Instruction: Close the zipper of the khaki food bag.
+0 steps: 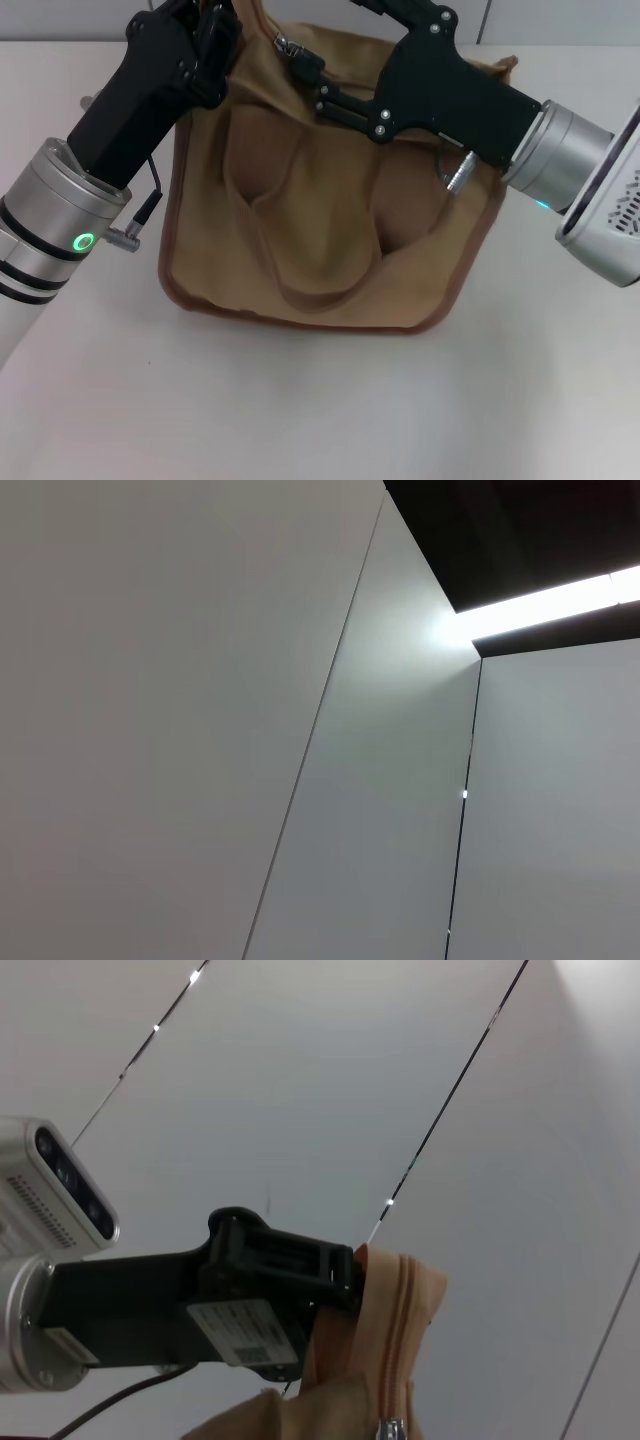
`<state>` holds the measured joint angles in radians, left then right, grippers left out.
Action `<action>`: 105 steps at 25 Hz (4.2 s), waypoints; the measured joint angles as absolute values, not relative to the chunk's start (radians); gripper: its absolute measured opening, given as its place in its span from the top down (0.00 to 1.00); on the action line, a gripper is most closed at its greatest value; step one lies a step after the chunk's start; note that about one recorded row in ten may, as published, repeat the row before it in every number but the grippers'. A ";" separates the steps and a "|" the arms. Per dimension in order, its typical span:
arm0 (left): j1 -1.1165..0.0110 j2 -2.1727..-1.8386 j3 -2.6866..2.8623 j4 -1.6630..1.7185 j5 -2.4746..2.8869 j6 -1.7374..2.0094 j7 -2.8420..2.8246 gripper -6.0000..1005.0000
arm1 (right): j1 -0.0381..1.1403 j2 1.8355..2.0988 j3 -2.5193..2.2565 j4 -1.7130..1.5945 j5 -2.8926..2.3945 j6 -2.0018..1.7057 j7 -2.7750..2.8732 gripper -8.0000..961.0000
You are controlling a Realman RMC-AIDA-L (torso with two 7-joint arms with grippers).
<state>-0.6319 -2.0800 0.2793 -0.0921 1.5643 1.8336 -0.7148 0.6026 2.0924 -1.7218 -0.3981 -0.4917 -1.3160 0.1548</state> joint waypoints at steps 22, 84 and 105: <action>-0.635 -2.081 0.279 -0.092 1.563 1.831 -0.715 0.92 | 0.613 2.092 -1.779 -0.434 -0.425 -1.252 0.159 0.21; -0.637 -2.082 0.255 -0.092 1.567 1.801 -0.713 0.90 | 0.608 2.092 -1.782 -0.473 -0.376 -1.189 0.147 0.21; -0.637 -2.082 0.255 -0.092 1.567 1.801 -0.714 0.90 | 0.610 2.092 -1.785 -0.479 -0.356 -1.182 0.140 0.21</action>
<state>-0.6373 -2.0816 0.2547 -0.0920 1.5665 1.8006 -0.7137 0.6100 2.0923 -1.7850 -0.4793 -0.3559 -1.1823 0.1400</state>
